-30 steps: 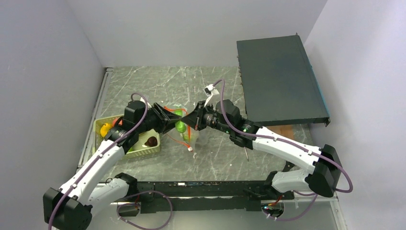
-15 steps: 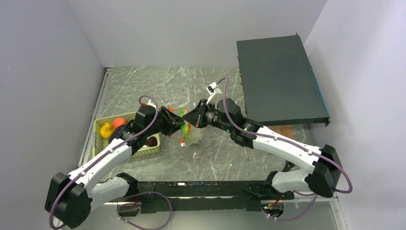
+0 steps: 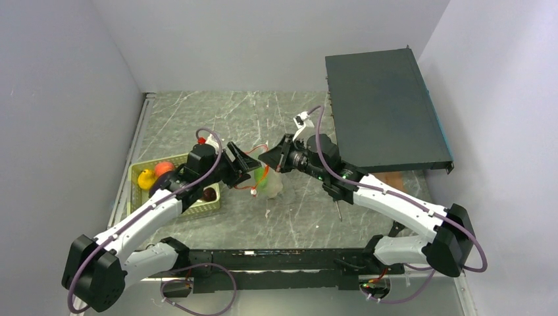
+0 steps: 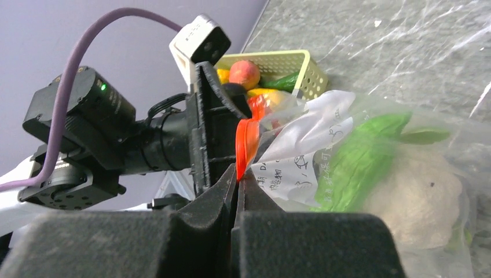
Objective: Place the food in the zip-top bag and seal the zipper
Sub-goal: Place the fake vegetable in the zipper food storage bag, then pick up the fake fruit from the bin.
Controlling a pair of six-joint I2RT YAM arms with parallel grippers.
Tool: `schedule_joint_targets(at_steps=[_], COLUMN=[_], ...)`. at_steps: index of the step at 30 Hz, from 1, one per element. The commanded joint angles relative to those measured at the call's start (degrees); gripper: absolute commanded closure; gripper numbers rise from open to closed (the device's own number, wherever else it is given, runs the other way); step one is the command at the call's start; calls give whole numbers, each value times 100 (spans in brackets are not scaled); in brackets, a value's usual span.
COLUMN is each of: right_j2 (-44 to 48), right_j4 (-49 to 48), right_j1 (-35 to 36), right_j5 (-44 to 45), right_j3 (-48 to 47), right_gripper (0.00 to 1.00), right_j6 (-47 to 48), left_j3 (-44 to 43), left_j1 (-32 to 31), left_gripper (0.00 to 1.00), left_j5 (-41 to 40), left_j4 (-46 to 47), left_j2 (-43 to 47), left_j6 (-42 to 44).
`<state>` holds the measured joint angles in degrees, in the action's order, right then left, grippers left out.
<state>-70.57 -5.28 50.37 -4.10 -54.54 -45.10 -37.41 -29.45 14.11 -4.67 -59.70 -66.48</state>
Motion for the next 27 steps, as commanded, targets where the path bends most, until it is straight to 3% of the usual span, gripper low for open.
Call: schedule_joint_targets(at_steps=[1,7,15,27], right_j2=[318,421,549,643], right_j4=[-316,-204,-68,17], right_j1=[-133,-256,-336,-347], right_j5=[-40,-1,8,-16], right_j3=[-36,33,36,88], right_gripper=[100,100,100,100], right_j6=[11,103,236,367], left_j3=[-271,-552,-1505,-2181], left_j1=[-16,-15,-14,-4], left_gripper=[18,18,26,21], left_j5=[144,268,157,-1806], left_j4=[-264,-791,-2422,-4284], left_j2=[302,721,991,1556], left_j6=[471,1023,2297,3167])
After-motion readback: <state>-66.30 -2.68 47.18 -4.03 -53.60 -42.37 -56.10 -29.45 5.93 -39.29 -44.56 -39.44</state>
